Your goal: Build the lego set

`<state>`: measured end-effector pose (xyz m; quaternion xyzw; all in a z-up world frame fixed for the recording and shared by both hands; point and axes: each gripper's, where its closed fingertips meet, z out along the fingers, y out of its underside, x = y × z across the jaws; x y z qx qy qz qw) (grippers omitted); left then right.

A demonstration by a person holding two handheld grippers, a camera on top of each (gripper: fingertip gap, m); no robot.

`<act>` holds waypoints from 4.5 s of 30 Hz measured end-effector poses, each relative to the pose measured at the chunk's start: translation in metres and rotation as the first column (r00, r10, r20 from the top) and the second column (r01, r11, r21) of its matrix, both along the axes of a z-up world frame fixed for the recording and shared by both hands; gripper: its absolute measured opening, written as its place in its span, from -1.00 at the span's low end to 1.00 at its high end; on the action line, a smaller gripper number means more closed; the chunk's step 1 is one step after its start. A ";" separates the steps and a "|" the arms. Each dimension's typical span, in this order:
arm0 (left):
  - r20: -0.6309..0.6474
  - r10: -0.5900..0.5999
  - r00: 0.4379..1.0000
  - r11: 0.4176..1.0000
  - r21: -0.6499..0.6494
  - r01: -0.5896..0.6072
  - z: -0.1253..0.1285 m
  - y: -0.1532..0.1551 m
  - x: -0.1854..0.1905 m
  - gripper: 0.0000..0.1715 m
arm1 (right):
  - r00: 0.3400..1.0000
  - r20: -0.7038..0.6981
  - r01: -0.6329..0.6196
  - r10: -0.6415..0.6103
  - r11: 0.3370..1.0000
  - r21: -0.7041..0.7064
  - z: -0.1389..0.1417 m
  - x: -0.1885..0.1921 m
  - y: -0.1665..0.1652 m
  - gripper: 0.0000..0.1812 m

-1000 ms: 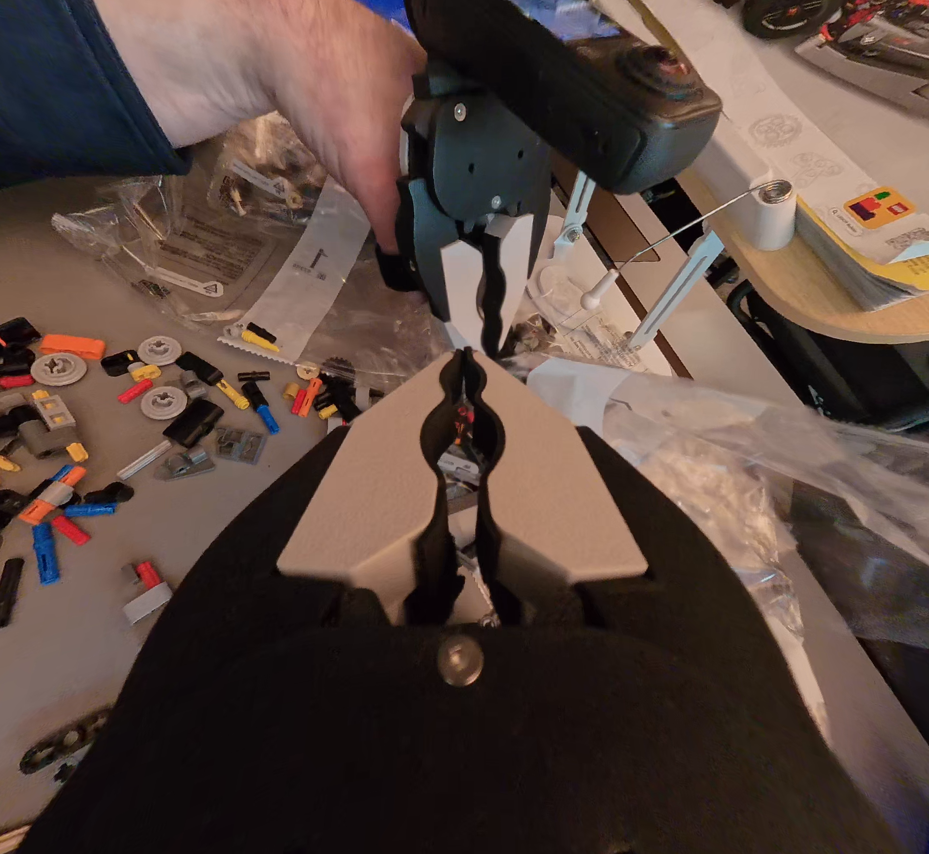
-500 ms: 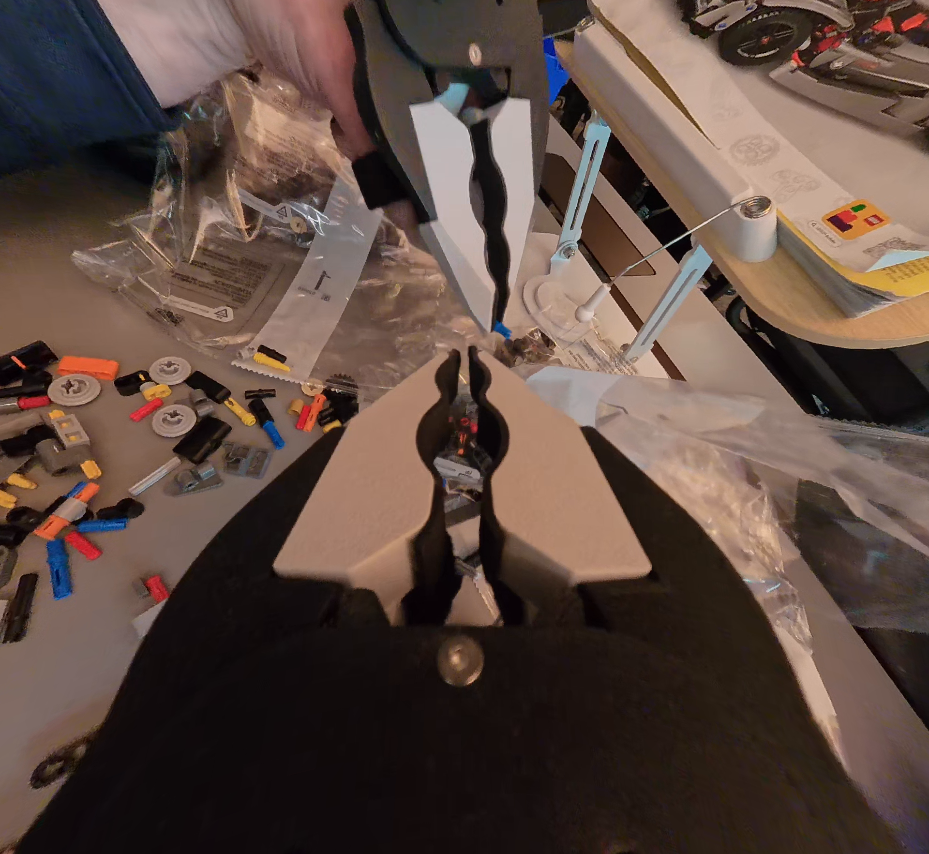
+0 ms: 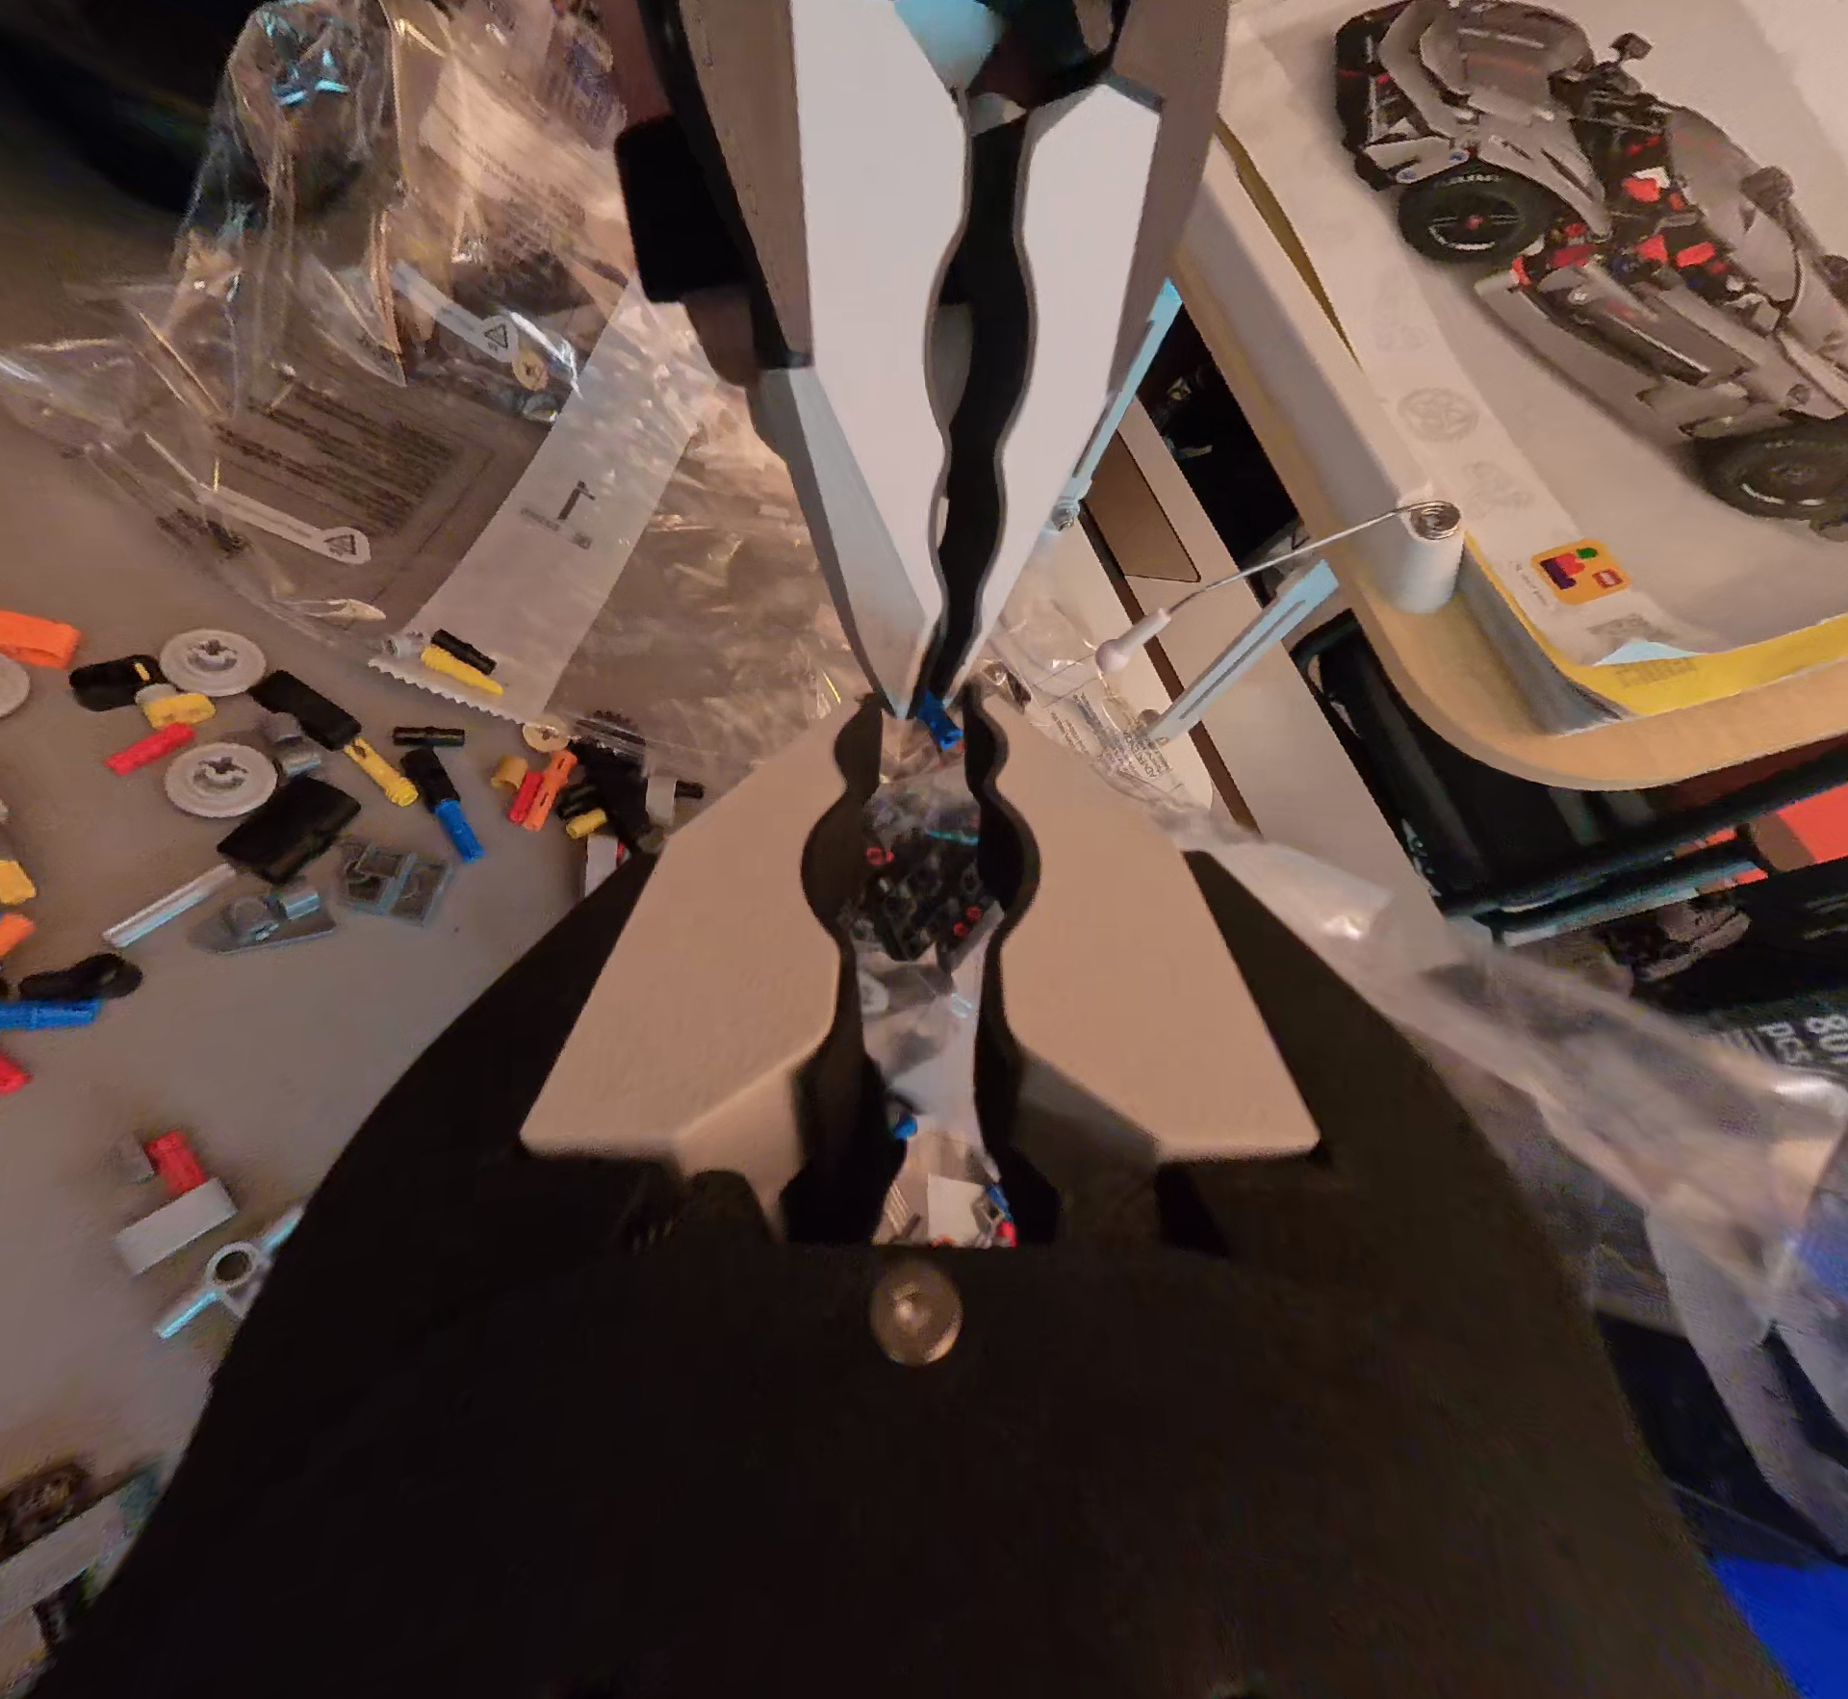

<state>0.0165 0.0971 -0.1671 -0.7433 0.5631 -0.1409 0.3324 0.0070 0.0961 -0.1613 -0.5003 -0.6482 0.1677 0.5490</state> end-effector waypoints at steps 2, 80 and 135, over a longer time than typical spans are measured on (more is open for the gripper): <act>-0.015 -0.002 1.000 1.000 -0.007 0.002 -0.002 -0.001 0.000 -0.98 | 1.000 0.027 -0.006 0.005 1.000 0.018 -0.003 0.000 -0.002 -0.88; -0.155 0.077 0.985 0.966 -0.234 -0.113 -0.059 -0.006 -0.021 -0.75 | 0.914 0.380 -0.087 0.139 0.985 -0.150 -0.098 -0.017 -0.033 -0.80; -0.200 0.106 0.974 0.955 -0.253 -0.156 -0.079 0.003 -0.028 -0.69 | 0.887 0.427 -0.088 0.176 0.972 -0.218 -0.107 -0.016 -0.038 -0.61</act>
